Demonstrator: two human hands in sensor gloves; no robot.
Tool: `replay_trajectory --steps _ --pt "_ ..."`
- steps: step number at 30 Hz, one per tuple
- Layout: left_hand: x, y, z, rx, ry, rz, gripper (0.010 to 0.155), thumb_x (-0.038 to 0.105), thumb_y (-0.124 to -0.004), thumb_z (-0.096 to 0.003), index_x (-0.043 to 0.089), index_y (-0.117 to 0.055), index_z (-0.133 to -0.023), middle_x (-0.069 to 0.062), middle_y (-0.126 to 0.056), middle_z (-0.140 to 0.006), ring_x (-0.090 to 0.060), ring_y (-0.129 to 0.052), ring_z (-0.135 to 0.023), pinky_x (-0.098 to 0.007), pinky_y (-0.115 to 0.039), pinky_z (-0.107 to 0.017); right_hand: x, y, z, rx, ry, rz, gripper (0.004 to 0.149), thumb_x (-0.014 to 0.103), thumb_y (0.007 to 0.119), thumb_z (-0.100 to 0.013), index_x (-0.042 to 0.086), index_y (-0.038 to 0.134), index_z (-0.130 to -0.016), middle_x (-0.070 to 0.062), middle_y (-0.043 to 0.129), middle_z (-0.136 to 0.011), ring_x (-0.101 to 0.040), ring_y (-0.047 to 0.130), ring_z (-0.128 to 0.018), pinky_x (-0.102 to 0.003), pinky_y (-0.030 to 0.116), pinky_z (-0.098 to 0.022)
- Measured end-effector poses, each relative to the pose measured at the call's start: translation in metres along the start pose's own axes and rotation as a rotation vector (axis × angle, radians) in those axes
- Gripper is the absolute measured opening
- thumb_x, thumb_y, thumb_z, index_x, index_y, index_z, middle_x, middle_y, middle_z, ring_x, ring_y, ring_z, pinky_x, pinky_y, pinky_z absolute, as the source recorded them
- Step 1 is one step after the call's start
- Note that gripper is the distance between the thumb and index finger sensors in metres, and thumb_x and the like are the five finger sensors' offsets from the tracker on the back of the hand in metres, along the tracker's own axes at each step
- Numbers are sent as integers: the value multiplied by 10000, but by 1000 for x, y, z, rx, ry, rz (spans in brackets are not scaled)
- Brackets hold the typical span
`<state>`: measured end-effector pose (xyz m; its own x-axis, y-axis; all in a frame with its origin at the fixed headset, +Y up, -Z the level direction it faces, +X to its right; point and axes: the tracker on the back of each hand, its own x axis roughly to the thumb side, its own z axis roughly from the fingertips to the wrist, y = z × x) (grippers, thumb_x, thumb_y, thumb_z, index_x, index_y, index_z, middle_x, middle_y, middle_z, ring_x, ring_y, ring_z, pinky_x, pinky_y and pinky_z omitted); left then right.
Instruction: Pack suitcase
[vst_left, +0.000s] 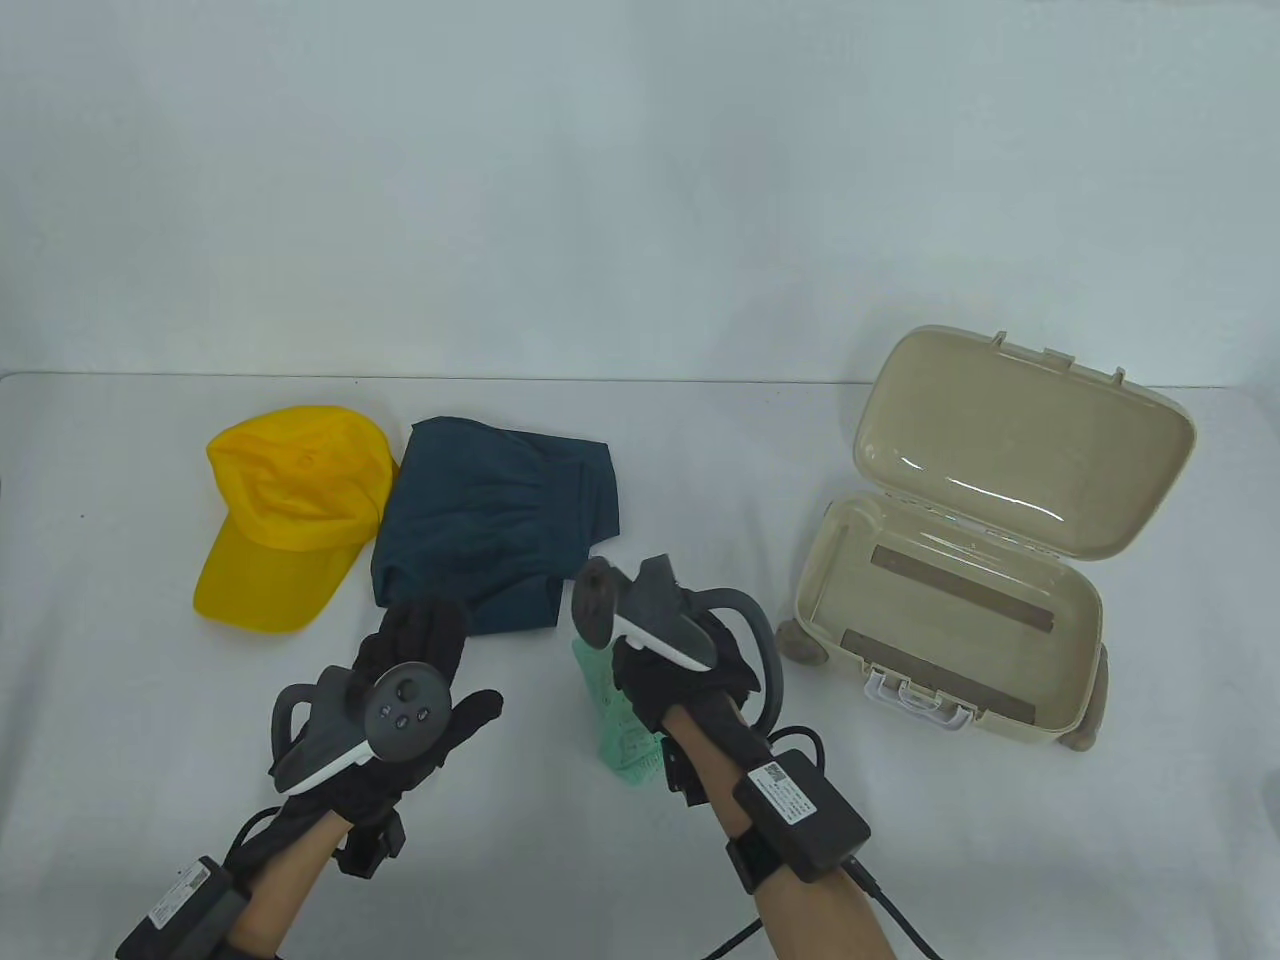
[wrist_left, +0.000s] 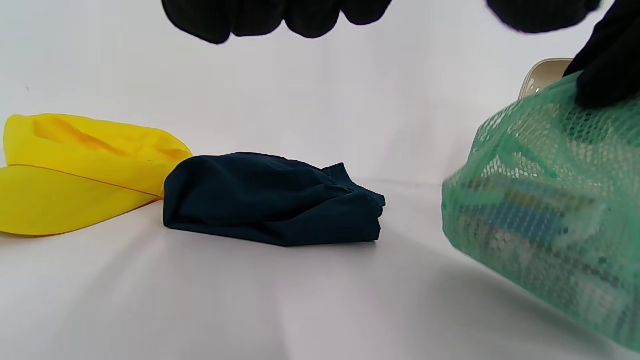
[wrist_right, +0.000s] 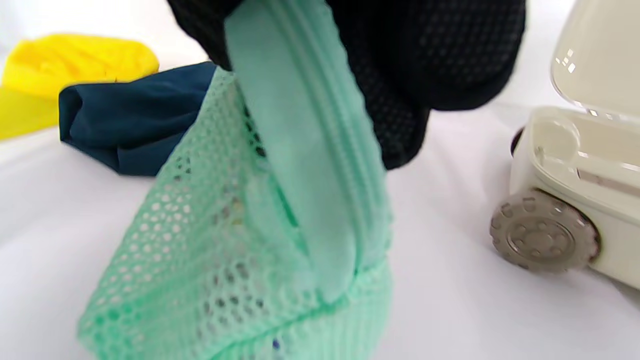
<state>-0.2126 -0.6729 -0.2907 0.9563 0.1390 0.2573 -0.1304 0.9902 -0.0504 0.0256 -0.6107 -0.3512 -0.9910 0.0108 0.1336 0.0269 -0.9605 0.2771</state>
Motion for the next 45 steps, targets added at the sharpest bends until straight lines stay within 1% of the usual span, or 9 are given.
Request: replay_trajectory --steps 4,8,9,12,15,21,26,36,45 --pt "0 3 1 15 -1 9 882 621 -576 -509 137 -258 -1174 -183 -297 -1240 -460 -360 -1145 -564 -463 -812 -39 -29 7 -61 47 -126 445 341 664 -583 41 811 -878 21 1013 -612 -178 1040 -467 -364 885 -373" --pt "-1 4 1 21 -6 18 884 623 -573 -509 138 -253 -1174 -183 -286 -1240 -460 -349 -1146 -565 -456 -814 -78 -58 14 -129 121 -157 447 330 655 -585 36 796 -891 15 1004 -628 -182 1035 -481 -367 882 -382" --pt "0 4 1 23 -9 20 883 624 -572 -508 140 -252 -1174 -182 -285 -1241 -460 -348 -1146 -563 -456 -814 -94 -66 15 -147 156 -170 448 325 653 -585 34 790 -896 10 1001 -633 -186 1033 -486 -370 880 -387" --pt "2 3 1 23 -21 16 885 626 -569 -508 140 -248 -1174 -182 -281 -1241 -457 -342 -1148 -563 -452 -815 -136 -78 16 -188 248 -190 449 322 649 -585 36 777 -907 10 993 -648 -187 1027 -501 -371 876 -400" --pt "4 3 2 24 -31 12 885 628 -567 -507 144 -243 -1173 -179 -277 -1241 -456 -338 -1149 -563 -450 -816 -173 -80 15 -204 327 -228 449 323 645 -586 41 767 -913 11 985 -657 -188 1020 -512 -373 870 -410" --pt "6 2 2 21 -37 6 885 627 -568 -507 143 -245 -1174 -181 -276 -1241 -458 -339 -1147 -563 -450 -816 -248 -63 13 -208 456 -343 449 331 639 -587 52 756 -919 17 975 -664 -183 1011 -525 -370 862 -425" --pt "6 2 2 14 -35 4 885 627 -568 -507 142 -246 -1174 -181 -279 -1241 -458 -340 -1147 -563 -451 -815 -292 -40 10 -178 525 -446 449 329 639 -587 51 752 -921 12 972 -667 -184 1007 -530 -373 859 -430" --pt "6 2 2 -5 -24 4 884 625 -570 -507 142 -250 -1174 -180 -284 -1241 -458 -346 -1147 -564 -454 -815 -338 1 3 -96 614 -537 449 328 639 -587 51 751 -922 9 969 -660 -185 1001 -522 -377 855 -429" --pt "5 1 0 -25 -21 14 880 623 -573 -507 145 -255 -1175 -182 -287 -1241 -458 -348 -1147 -564 -455 -814 -350 19 -7 -45 724 -378 447 315 644 -587 47 746 -931 -3 965 -666 -201 996 -528 -390 851 -430"
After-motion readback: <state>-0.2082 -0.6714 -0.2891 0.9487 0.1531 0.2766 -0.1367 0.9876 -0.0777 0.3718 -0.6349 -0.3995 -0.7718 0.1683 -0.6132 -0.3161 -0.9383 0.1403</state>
